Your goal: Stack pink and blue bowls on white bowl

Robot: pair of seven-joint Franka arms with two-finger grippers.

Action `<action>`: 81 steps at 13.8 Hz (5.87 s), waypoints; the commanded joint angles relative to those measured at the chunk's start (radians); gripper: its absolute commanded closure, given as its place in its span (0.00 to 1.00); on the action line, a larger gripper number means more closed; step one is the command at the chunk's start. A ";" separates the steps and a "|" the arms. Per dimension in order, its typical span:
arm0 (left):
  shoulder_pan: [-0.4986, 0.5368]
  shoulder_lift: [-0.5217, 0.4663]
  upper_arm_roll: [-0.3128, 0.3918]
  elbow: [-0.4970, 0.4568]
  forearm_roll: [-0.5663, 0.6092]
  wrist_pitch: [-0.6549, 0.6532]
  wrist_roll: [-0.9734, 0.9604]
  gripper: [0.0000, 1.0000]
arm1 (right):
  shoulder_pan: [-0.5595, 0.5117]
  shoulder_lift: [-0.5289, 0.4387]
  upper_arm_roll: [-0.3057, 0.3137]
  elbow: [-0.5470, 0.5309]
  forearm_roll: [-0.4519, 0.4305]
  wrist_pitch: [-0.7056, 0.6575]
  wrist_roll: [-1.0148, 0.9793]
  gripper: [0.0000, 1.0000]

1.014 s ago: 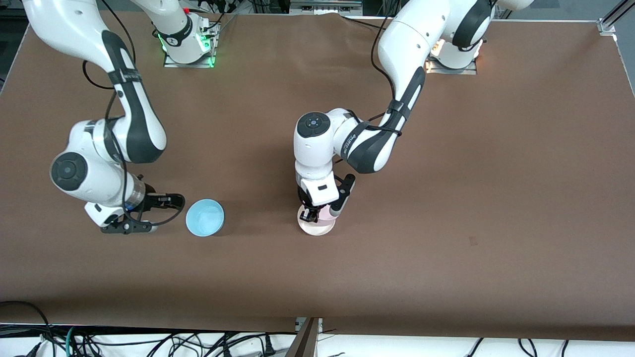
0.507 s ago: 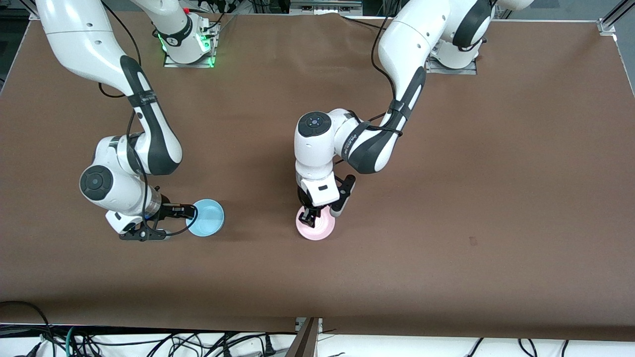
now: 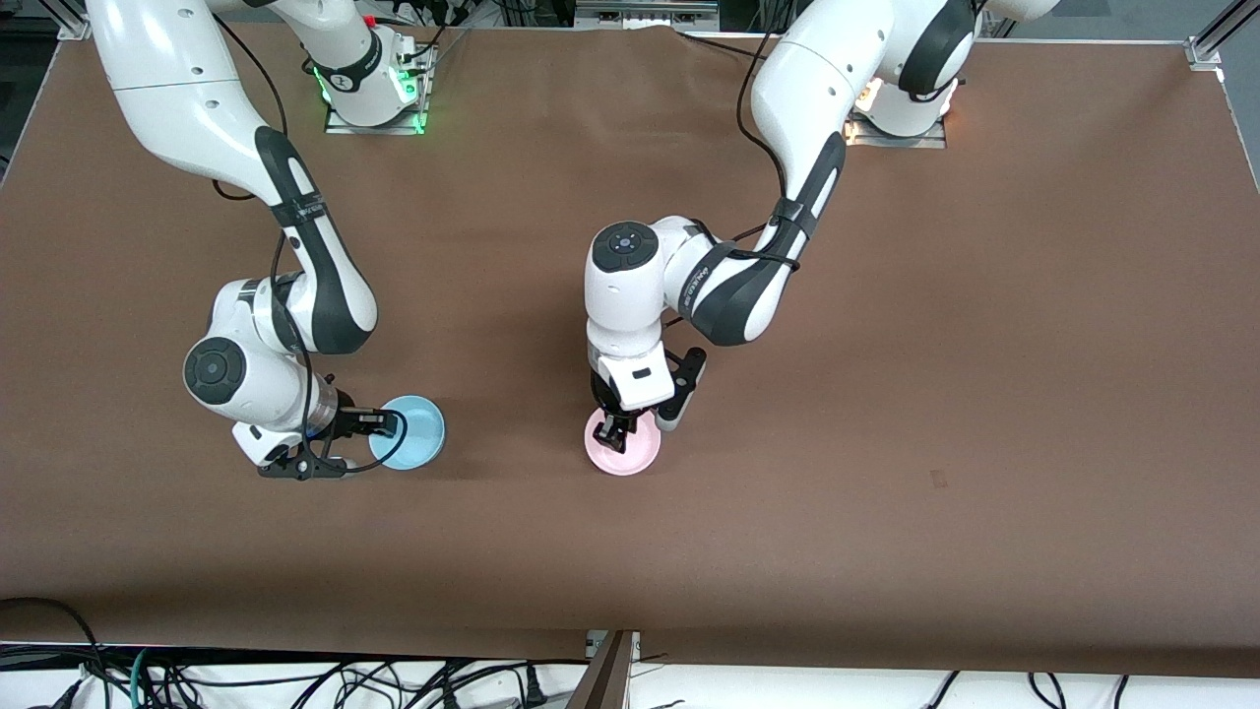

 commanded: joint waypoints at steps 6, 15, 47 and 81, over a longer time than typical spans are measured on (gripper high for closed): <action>0.063 -0.090 -0.004 0.032 -0.120 -0.299 0.485 0.60 | 0.000 0.009 0.001 0.013 0.018 0.004 0.005 0.85; 0.238 -0.272 -0.004 0.031 -0.216 -0.607 1.039 0.59 | 0.005 -0.005 0.002 0.036 0.018 -0.017 0.000 1.00; 0.635 -0.472 -0.001 -0.077 -0.251 -0.750 2.060 0.51 | 0.396 0.204 0.030 0.460 0.088 -0.099 0.920 1.00; 0.634 -0.711 -0.001 -0.377 -0.251 -0.671 2.051 0.26 | 0.209 -0.549 -0.284 -0.010 0.071 -0.534 0.300 0.00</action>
